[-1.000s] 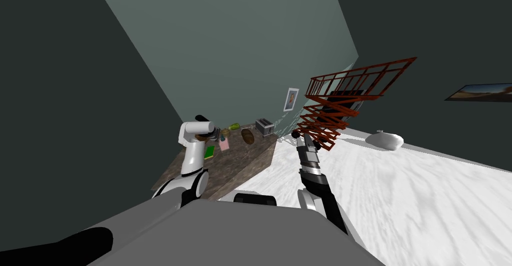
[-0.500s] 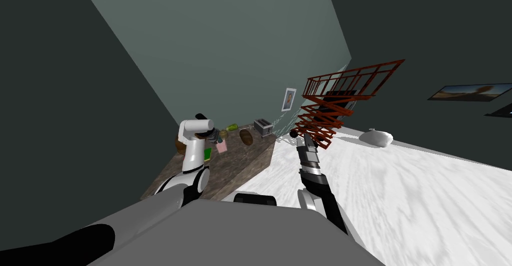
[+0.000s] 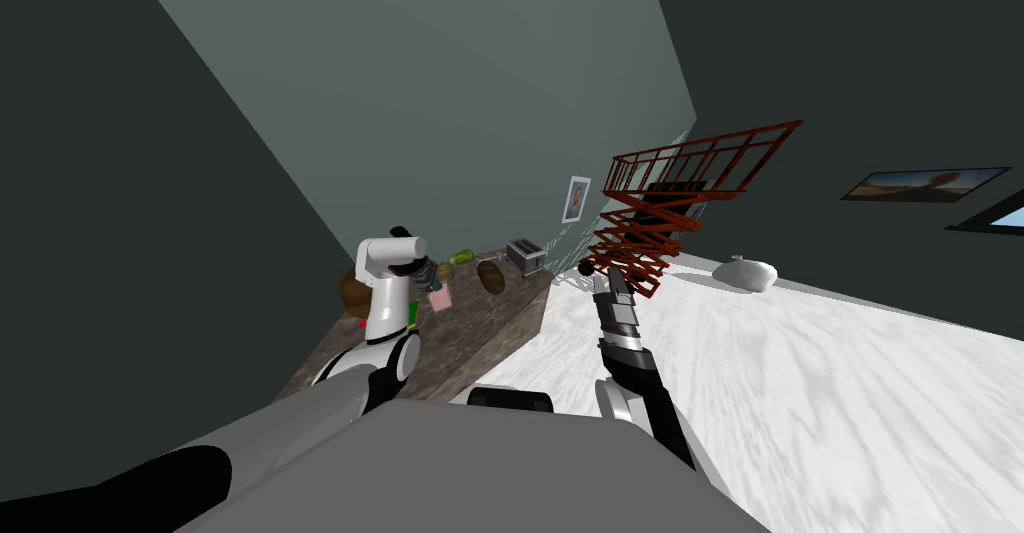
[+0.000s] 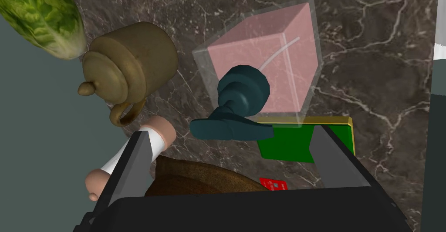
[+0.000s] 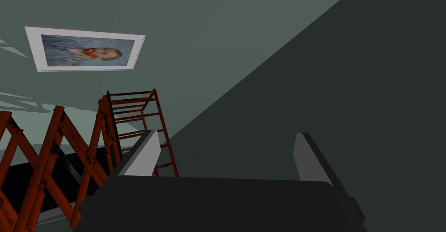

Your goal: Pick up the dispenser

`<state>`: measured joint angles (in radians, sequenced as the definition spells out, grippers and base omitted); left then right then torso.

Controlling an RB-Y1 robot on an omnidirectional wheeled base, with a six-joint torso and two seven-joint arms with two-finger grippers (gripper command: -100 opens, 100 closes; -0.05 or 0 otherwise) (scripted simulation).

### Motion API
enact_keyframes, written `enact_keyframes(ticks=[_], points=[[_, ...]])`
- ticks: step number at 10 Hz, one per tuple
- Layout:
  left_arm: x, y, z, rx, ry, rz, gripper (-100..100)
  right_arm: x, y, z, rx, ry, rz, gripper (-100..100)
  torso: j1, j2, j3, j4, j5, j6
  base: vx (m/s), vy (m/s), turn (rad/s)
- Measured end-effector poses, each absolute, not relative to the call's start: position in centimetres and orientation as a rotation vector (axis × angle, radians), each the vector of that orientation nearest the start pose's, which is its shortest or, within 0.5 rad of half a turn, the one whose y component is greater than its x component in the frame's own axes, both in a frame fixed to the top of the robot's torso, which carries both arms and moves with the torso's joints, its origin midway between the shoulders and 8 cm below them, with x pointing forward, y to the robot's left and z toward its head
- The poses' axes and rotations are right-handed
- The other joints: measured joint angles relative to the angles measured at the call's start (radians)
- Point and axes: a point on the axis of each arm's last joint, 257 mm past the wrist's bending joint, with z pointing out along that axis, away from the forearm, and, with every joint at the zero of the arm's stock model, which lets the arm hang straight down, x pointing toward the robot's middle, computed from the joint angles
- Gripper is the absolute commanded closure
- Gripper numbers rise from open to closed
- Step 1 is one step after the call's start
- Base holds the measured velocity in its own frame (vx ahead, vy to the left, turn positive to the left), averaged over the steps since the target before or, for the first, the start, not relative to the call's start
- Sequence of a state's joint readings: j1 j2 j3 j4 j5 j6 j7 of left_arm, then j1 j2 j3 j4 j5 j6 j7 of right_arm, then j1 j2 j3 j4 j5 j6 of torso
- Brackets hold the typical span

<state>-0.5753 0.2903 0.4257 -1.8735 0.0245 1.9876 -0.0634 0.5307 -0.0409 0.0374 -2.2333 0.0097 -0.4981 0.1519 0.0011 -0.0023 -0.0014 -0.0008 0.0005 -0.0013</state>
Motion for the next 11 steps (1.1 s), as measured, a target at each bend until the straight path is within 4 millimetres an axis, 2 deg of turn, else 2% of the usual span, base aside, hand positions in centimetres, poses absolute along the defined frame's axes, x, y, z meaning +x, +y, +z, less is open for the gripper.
enact_keyframes(ticks=[1, 5, 6, 10, 11], points=[[46.4, 38.4, -16.1, -2.093, 1.661, -0.351, -100, 35.2, -26.7, -0.8, 0.624, 0.744, 1.167, 0, -0.001, 0.001, 0.001, 0.0, 0.0, 0.0, 0.0, 0.0, 0.0], [47.2, 38.4, -17.7, -2.091, 1.664, -0.351, -100, 35.2, -26.7, -0.8, 0.624, 0.744, 1.167, 0, -0.001, 0.002, 0.001, 0.001, 0.0, 0.0, 0.0, 0.0, 0.0], [47.3, 38.4, -17.8, -2.09, 1.663, -0.352, 100, 35.2, -26.7, -0.8, 0.624, 0.744, 1.167, 0, -0.001, 0.002, 0.001, 0.001, 0.0, 0.0, 0.0, 0.0, 0.0], [47.4, 38.5, -17.6, -2.086, 1.661, -0.355, 100, 35.2, -26.7, -0.8, 0.624, 0.744, 1.167, 0, -0.001, 0.002, 0.001, 0.0, 0.0, 0.0, 0.0, 0.0, 0.0], [47.4, 38.5, -17.6, -2.085, 1.661, -0.356, 0, 35.2, -26.7, -0.8, 0.624, 0.744, 1.167, 0, -0.001, 0.001, 0.0, 0.0, 0.0, 0.0, 0.0, 0.0, 0.0]])
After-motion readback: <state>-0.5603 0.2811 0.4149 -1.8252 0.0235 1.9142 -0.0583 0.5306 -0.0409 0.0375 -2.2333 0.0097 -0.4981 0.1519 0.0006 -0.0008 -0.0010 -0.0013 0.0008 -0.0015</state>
